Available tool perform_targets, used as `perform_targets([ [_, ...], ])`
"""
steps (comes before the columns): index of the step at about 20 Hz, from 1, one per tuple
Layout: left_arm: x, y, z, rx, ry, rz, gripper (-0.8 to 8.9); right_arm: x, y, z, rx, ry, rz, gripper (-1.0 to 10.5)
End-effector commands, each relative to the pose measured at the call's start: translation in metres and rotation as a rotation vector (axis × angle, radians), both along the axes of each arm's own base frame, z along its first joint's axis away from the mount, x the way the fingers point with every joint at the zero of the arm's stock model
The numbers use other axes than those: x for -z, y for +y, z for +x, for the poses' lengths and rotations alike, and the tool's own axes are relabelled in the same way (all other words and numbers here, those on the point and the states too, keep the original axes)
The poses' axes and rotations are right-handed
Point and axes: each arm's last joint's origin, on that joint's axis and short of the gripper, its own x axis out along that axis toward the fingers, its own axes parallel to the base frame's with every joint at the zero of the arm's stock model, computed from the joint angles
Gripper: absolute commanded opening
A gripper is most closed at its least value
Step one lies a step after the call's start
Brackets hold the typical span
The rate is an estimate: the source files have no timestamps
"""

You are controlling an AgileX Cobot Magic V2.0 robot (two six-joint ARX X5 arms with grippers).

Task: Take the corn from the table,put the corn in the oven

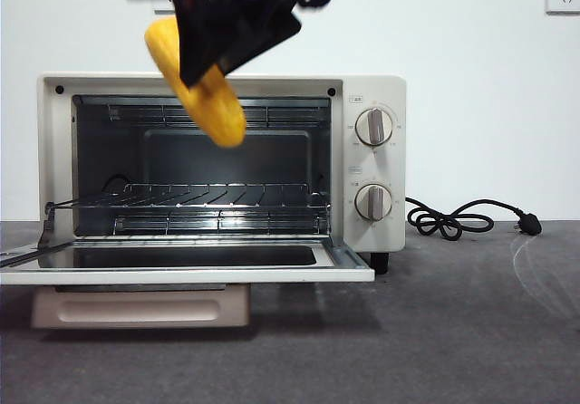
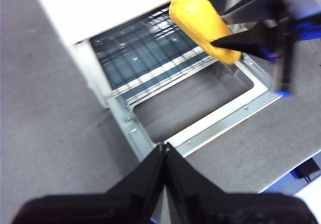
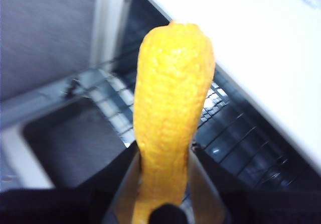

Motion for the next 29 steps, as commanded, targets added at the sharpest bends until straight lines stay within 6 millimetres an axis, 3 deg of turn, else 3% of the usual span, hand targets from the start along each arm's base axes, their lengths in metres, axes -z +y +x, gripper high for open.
perform_targets([
  [1, 0.002, 0.004, -0.005, -0.033, 0.001, -0.009, -0.06, 0.015, 0.012, 0.008, -0.056, -0.127, -0.157, -0.1],
  [9, 0.005, 0.008, -0.011, -0.059, 0.015, 0.007, -0.06, 0.051, 0.032, 0.025, -0.128, -0.343, -0.456, -0.1],
  [13, 0.005, 0.009, -0.011, -0.059, 0.015, 0.008, -0.06, 0.063, 0.035, 0.030, -0.153, -0.363, -0.509, 0.1],
  [16, 0.005, 0.009, -0.011, -0.059, 0.021, 0.011, -0.06, 0.064, 0.034, 0.032, -0.146, -0.357, -0.512, 2.6],
  [19, 0.005, 0.009, -0.011, -0.058, 0.022, 0.013, -0.06, 0.064, 0.034, 0.033, -0.139, -0.358, -0.516, 3.0],
  [21, 0.006, 0.009, -0.012, -0.058, 0.028, 0.017, -0.06, 0.064, 0.033, 0.033, -0.129, -0.357, -0.513, 3.9],
  [29, 0.007, 0.009, -0.012, -0.058, 0.037, 0.024, -0.06, 0.063, 0.037, 0.025, -0.042, -0.363, -0.510, 3.8],
])
